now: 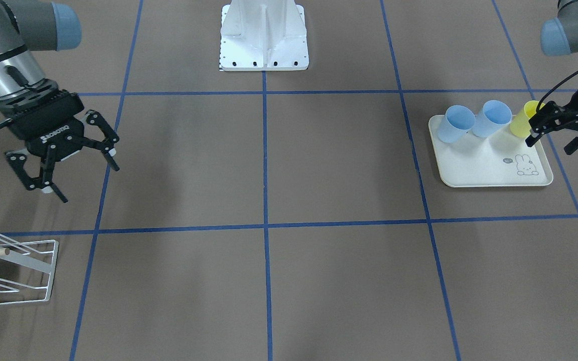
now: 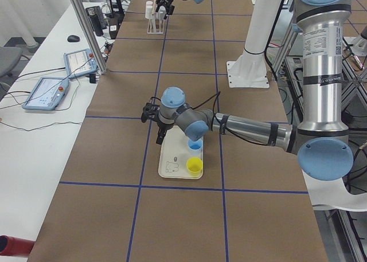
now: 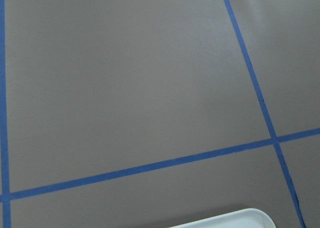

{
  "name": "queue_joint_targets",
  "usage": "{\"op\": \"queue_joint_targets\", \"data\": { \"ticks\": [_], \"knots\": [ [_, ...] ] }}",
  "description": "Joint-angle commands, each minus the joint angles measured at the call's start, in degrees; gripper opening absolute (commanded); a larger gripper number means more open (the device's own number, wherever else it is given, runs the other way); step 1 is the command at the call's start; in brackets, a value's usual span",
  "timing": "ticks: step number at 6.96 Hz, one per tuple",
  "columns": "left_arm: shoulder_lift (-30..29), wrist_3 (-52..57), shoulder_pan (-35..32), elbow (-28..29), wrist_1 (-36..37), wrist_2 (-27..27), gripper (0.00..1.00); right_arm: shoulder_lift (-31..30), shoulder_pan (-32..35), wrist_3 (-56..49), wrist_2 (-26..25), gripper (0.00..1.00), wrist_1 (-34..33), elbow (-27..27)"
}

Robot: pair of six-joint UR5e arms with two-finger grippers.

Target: Transfer IKEA cup to right arm and place on rack

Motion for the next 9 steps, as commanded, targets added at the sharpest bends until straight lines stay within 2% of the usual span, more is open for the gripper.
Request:
{"op": "queue_joint_targets", "data": {
  "ticks": [1, 2, 4, 6, 7, 9],
  "knots": [
    [11.0, 2.1, 0.7, -2.4, -4.9, 3.0, 1.00, 10.8, -4.6, 2.4, 0.2, 1.00, -20.1, 1.2],
    [15.1, 5.0, 0.7, -2.4, -6.4, 3.1, 1.00, 16.0, -6.7, 2.5, 0.0, 1.00, -29.1, 1.9],
    [19.1, 7.2, 0.8, -0.3, -10.6, 3.1, 1.00, 16.2, -8.2, 4.1, -0.4, 1.00, -29.4, 2.1],
    [18.2, 7.0, 2.1, 2.4, -10.8, 4.2, 1.00, 16.2, -8.5, 4.1, -0.5, 1.00, -29.4, 2.1],
    [15.6, 6.7, 2.8, 4.9, -10.8, 4.1, 1.00, 16.2, -8.5, 4.1, -0.6, 1.00, -29.4, 2.1],
    [14.1, 6.4, 3.6, 6.1, -10.9, 3.9, 1.00, 16.2, -8.5, 4.0, -0.8, 1.00, -29.4, 2.1]
  ]
}}
